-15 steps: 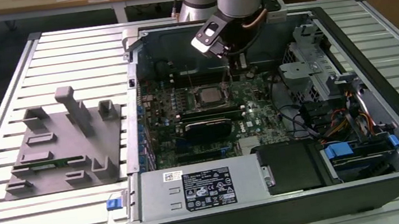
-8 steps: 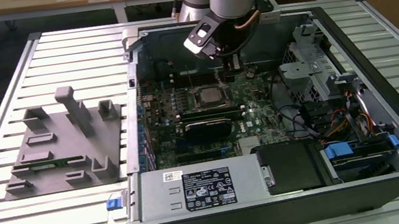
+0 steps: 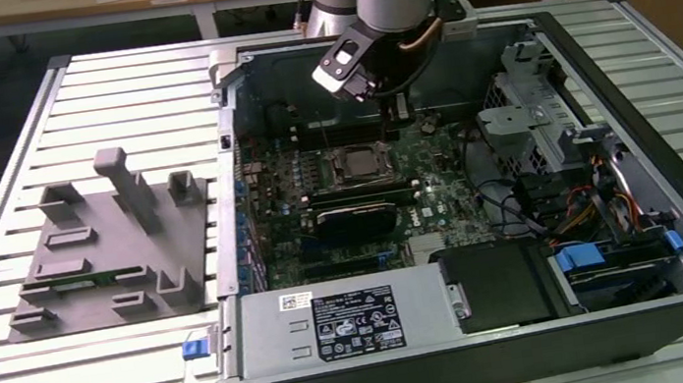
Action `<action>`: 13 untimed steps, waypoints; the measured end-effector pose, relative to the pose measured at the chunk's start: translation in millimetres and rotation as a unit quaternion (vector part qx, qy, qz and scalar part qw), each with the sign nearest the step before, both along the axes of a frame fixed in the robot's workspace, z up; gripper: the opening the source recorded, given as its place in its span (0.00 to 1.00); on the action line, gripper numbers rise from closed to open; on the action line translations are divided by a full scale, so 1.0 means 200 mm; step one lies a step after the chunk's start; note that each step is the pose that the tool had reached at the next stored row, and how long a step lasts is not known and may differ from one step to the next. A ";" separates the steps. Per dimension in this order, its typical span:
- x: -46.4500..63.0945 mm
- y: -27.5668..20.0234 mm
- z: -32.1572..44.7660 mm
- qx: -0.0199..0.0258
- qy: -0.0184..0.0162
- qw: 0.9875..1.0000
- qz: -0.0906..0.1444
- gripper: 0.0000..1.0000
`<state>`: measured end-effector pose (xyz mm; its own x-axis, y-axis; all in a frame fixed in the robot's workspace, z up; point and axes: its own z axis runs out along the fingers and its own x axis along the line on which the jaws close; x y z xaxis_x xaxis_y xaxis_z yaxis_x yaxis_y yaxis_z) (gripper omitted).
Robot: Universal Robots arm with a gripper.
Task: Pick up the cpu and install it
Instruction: 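Close the cpu cover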
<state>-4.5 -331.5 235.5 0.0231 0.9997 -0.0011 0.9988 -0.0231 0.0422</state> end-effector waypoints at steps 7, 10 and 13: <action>-0.05 0.000 -0.009 0.000 0.000 1.000 0.000 0.11; -0.07 -0.001 -0.018 0.000 0.000 1.000 0.000 0.11; -0.10 -0.002 -0.027 0.000 0.000 1.000 0.000 0.11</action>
